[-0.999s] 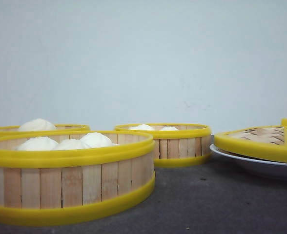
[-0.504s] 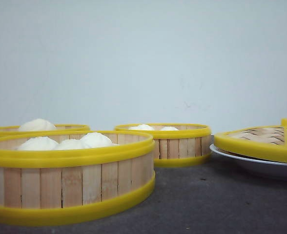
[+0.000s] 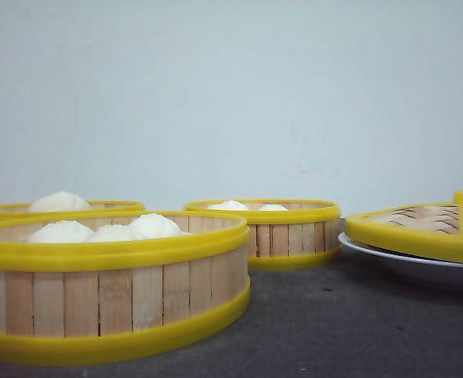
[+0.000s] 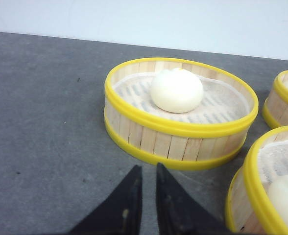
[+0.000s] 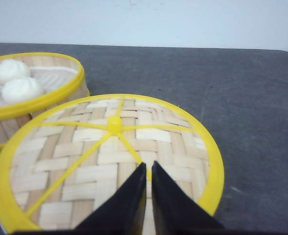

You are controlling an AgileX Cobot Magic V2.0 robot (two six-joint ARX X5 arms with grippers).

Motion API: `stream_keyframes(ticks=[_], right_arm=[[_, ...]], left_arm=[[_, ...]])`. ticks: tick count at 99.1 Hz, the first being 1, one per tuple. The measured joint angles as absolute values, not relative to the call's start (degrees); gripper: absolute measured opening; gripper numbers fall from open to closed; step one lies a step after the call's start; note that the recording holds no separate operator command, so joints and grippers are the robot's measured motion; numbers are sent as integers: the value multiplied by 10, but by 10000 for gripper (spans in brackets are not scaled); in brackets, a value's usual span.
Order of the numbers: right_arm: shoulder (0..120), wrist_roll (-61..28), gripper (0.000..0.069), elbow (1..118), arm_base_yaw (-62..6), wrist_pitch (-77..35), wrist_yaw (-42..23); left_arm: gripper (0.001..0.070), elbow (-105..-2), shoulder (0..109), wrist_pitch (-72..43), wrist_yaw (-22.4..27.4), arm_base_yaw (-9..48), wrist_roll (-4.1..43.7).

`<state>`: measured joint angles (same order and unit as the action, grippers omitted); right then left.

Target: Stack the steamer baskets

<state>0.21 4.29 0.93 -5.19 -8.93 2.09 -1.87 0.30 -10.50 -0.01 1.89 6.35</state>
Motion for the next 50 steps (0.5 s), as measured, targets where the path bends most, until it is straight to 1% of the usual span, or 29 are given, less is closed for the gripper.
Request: stream_keyframes(ticks=[8,16,23,29,40,50], right_arm=[[2,73,13,10,-52,-65,40],[6,114,10,31,-52,-80,44],[21,145,10,72,-52,-104,44],[39,156,10,117,-52,-123,44],[93,159,10,213,-52,-157,45],[162,148,10,295,-52,-198,45]], left_arm=[[25,-20,3,-105,5,19,88],[25,-38,3,-120,20,19,121],[25,-83,10,-130,28,19,146],[25,-132,19,-137,29,19,156],[25,-225,58,-171,29,19,158],[25,-301,122,-231,29,19,141]])
